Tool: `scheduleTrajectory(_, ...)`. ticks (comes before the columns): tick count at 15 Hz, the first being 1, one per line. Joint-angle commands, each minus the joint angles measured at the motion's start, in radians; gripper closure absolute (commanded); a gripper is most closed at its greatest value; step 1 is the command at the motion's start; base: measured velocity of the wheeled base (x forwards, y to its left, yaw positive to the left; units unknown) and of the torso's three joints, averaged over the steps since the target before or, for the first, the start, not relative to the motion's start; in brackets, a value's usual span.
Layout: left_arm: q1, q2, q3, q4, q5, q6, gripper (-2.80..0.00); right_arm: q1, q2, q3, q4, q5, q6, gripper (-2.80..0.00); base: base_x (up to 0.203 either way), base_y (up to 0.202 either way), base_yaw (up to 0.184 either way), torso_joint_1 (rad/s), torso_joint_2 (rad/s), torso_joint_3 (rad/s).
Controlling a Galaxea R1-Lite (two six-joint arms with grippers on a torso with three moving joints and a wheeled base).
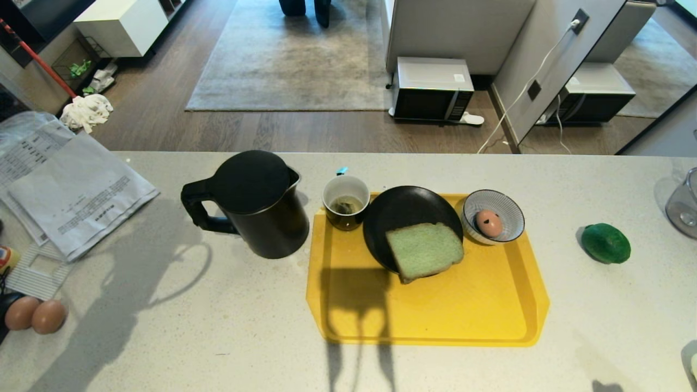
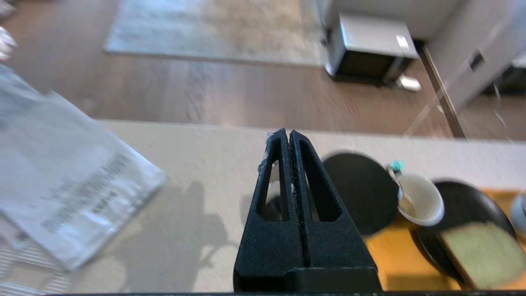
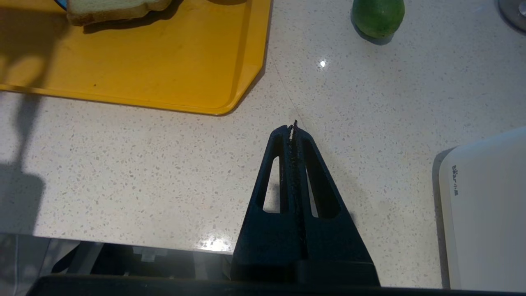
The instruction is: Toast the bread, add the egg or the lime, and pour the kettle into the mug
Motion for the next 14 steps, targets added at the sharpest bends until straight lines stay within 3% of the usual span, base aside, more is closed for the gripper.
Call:
scheduleTrajectory(1, 0.082, -0.066, -0.049, -0.002, 0.005, 0.000, 0.00, 0.000, 0.000, 0.000, 0.000, 0.000, -0.001, 0.00, 0.000, 0.000, 0.000, 0.000, 0.00, 0.000)
scheduleTrajectory(3, 0.109, -0.141, -0.077, 0.002, 0.020, 0.018, 0.00, 0.000, 0.000, 0.000, 0.000, 0.000, -0.001, 0.00, 0.000, 0.000, 0.000, 0.000, 0.00, 0.000)
scheduleTrajectory(6, 0.146, -0.280, -0.108, 0.011, 0.015, 0.094, 0.00, 0.000, 0.000, 0.000, 0.000, 0.000, -0.001, 0.00, 0.000, 0.000, 0.000, 0.000, 0.00, 0.000)
scheduleTrajectory(11, 0.217, -0.555, -0.142, 0.126, -0.107, 0.131, 0.00, 0.000, 0.000, 0.000, 0.000, 0.000, -0.001, 0.00, 0.000, 0.000, 0.000, 0.000, 0.00, 0.000)
scheduleTrajectory(14, 0.228, -0.671, -0.155, 0.144, -0.143, 0.131, 0.00, 0.000, 0.000, 0.000, 0.000, 0.000, -0.001, 0.00, 0.000, 0.000, 0.000, 0.000, 0.00, 0.000)
